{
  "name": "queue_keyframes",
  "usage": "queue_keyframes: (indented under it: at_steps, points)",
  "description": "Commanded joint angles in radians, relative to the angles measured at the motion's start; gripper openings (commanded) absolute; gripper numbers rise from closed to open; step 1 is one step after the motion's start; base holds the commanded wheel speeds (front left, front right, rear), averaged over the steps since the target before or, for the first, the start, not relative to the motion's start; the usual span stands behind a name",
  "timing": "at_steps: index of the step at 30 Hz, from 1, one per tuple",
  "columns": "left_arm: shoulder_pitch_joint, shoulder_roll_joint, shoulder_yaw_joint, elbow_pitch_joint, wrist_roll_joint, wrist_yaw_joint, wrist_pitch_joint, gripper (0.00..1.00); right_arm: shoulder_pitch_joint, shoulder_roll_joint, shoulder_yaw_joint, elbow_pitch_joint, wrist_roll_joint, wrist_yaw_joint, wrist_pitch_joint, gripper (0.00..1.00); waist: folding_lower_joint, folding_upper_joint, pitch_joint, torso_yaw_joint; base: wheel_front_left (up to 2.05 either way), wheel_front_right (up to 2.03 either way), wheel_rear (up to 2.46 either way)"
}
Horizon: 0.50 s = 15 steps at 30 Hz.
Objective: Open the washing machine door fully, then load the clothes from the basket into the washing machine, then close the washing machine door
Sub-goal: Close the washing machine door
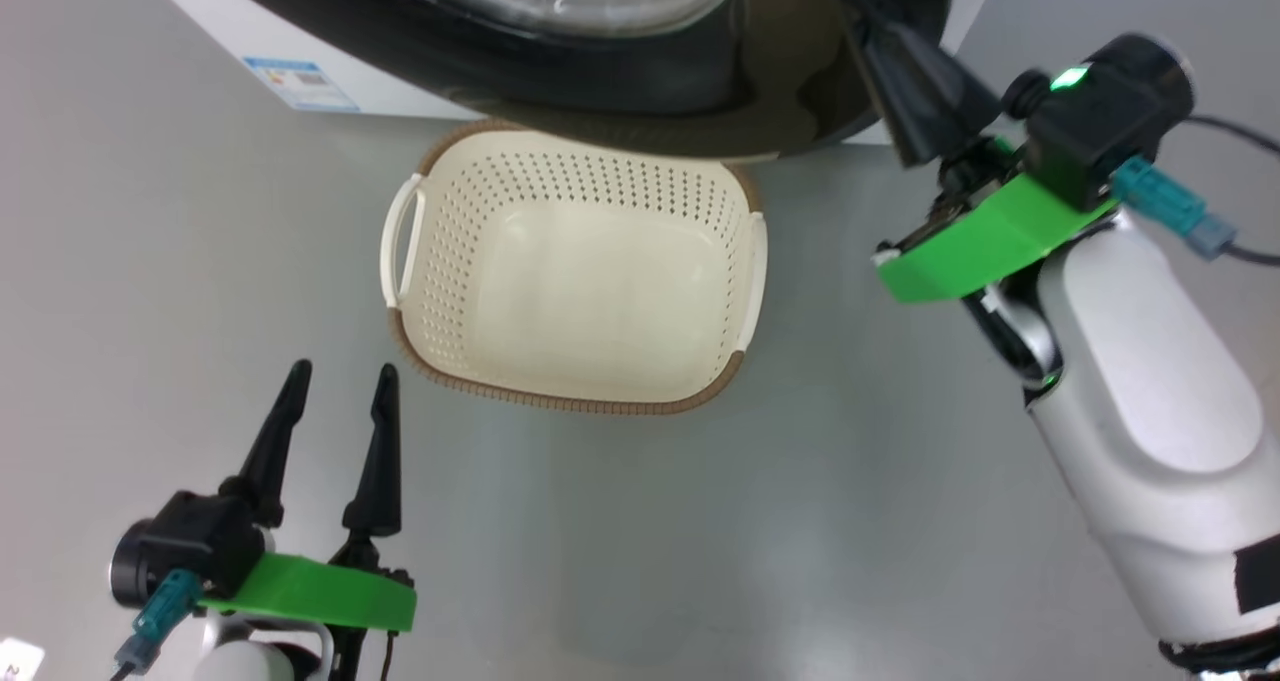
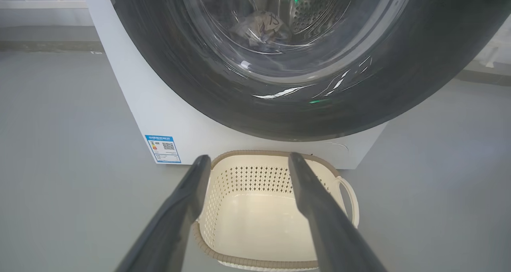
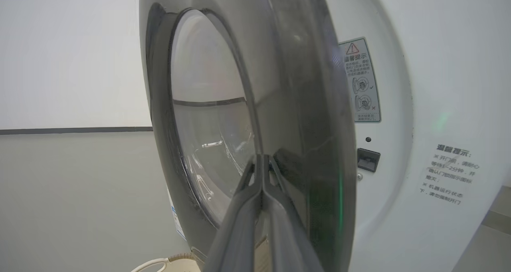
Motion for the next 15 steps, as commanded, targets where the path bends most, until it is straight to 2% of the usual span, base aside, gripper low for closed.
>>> queue_keyframes:
  at_steps: [1, 15]
  points:
    - [-0.022, 0.014, 0.022, -0.029, -0.012, 0.002, -0.006, 1.00, -0.022, 0.006, -0.001, -0.017, -0.010, 0.000, -0.005, 0.00, 0.0000, 0.0000, 0.033, 0.022, 0.00, 0.00, 0.00]
    - [-0.029, 0.014, -0.027, -0.051, -0.036, 0.015, -0.006, 1.00, -0.172, -0.084, -0.044, 0.036, -0.039, 0.000, -0.005, 0.00, 0.0000, 0.0000, 0.099, 0.079, 0.00, 0.00, 0.00]
